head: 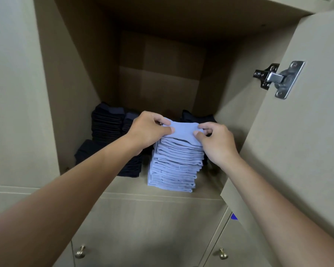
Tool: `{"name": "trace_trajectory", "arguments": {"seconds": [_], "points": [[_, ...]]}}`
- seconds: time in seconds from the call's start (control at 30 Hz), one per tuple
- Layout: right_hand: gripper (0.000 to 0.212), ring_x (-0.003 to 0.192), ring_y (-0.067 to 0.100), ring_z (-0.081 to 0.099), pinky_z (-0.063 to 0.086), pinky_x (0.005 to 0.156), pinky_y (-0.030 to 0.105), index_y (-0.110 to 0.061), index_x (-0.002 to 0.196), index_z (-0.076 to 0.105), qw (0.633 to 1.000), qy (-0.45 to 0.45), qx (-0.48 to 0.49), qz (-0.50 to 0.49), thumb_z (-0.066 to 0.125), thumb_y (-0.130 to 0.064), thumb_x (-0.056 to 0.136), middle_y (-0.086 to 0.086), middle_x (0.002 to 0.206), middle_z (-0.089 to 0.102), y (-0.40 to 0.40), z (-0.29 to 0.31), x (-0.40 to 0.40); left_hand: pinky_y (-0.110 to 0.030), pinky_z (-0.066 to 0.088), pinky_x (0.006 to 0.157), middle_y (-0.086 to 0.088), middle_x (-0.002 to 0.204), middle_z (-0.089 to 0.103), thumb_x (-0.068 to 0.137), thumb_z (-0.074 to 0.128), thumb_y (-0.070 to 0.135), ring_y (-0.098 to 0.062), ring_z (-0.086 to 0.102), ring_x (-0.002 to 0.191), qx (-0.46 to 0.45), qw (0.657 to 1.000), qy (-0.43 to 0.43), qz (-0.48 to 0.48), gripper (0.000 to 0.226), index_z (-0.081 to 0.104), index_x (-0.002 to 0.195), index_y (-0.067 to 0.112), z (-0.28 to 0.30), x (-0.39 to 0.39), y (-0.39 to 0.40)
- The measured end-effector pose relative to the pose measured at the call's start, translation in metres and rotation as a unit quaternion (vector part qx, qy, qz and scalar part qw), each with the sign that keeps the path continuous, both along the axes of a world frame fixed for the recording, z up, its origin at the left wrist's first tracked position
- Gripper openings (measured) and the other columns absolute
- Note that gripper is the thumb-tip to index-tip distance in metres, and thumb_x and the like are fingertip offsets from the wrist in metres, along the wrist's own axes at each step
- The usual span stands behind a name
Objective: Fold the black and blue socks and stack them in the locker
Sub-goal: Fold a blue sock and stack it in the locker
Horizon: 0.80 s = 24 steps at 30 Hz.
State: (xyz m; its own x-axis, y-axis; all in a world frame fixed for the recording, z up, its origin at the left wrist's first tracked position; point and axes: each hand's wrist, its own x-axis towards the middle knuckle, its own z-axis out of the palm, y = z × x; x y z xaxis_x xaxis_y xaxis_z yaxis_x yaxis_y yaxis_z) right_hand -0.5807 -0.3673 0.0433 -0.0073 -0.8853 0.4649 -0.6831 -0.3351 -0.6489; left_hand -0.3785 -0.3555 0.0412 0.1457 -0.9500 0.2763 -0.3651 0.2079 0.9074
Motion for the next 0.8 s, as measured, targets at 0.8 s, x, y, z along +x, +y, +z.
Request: {"name": "trace_trajectory", "arguments": {"seconds": [0.8], "points": [[0.063, 0.137, 0.022, 0.042, 0.041, 0.103, 0.035, -0.044, 0.156, 0.029, 0.959, -0.068, 0.265, 0.076, 0.052, -0.054, 0.098, -0.004, 0.161, 0.029, 0.008, -0.025, 0.004, -0.042, 0.029, 0.115, -0.009, 0.137, 0.057, 0.085, 0.064, 0.068, -0.031, 0.037, 0.138, 0.052, 0.961, -0.273, 0.010, 0.061, 0.064, 0.135, 0.031, -0.018, 0.005, -0.003]]}}
